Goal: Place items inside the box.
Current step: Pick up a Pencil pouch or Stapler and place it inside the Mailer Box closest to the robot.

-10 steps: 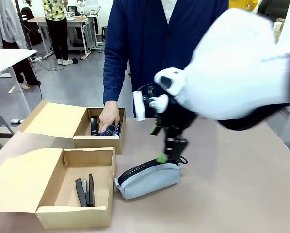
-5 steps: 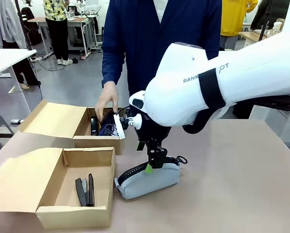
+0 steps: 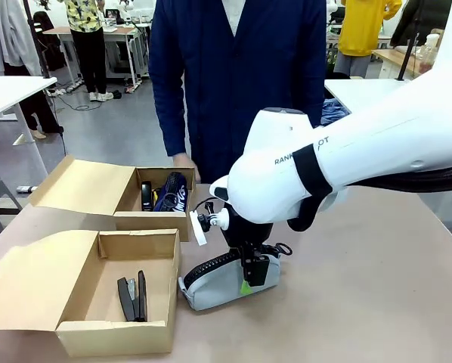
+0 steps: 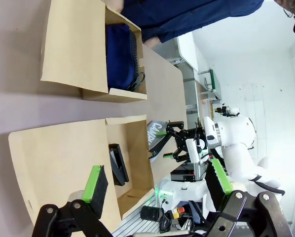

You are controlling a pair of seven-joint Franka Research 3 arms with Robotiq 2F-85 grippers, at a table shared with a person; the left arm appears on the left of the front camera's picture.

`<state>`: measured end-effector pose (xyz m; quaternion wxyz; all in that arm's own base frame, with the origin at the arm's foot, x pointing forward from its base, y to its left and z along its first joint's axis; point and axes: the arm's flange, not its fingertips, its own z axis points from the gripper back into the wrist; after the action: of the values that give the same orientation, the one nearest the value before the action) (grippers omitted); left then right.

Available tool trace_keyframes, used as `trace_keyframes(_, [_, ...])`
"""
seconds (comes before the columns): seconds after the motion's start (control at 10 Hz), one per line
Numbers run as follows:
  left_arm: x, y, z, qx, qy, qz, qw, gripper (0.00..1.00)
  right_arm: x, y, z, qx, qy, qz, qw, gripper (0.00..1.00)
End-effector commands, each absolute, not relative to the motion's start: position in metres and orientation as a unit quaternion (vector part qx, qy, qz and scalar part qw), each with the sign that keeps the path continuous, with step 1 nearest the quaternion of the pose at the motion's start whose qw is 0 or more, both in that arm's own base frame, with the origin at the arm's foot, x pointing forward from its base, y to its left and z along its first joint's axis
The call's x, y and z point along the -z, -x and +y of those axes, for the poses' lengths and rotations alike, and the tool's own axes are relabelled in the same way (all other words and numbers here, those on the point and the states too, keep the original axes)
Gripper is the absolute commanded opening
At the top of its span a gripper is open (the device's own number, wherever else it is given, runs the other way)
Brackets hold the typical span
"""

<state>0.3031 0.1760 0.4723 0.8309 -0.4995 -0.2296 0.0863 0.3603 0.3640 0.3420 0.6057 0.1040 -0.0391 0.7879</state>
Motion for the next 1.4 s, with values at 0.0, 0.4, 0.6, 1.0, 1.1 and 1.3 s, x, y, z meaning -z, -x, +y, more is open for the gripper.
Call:
trace_keyframes(0.0, [-0.473,-0.303,0.176,-0.081,0.507,-0.239,0.824,1.00,-0.340,-0.354,0.365,-0.782,-0.084,-0.038,0.617,1.00])
trace_keyframes(0.4, [-0.473,-0.303,0.176,-0.081,0.507,-0.239,0.824,1.00,-0.337,-0.353,0.363,-0.770,-0.085,-0.008,0.633,0.70])
trace_keyframes(0.6, [-0.473,-0.303,0.176,-0.081,0.507,-0.239,0.824,1.00,-0.339,-0.352,0.359,-0.764,-0.094,-0.005,0.639,0.13])
trace_keyframes(1.0, [-0.473,-0.303,0.176,-0.081,0.507,-0.239,0.824,1.00,-0.341,-0.353,0.347,-0.735,-0.087,0.017,0.672,0.05])
trace_keyframes(1.1, [-0.473,-0.303,0.176,-0.081,0.507,-0.239,0.824,1.00,-0.342,-0.352,0.344,-0.730,-0.078,0.028,0.678,0.00])
trace_keyframes(1.3, [-0.473,-0.303,0.176,-0.081,0.507,-0.239,0.824,1.00,-0.358,-0.348,0.331,-0.698,-0.058,0.064,0.711,0.00])
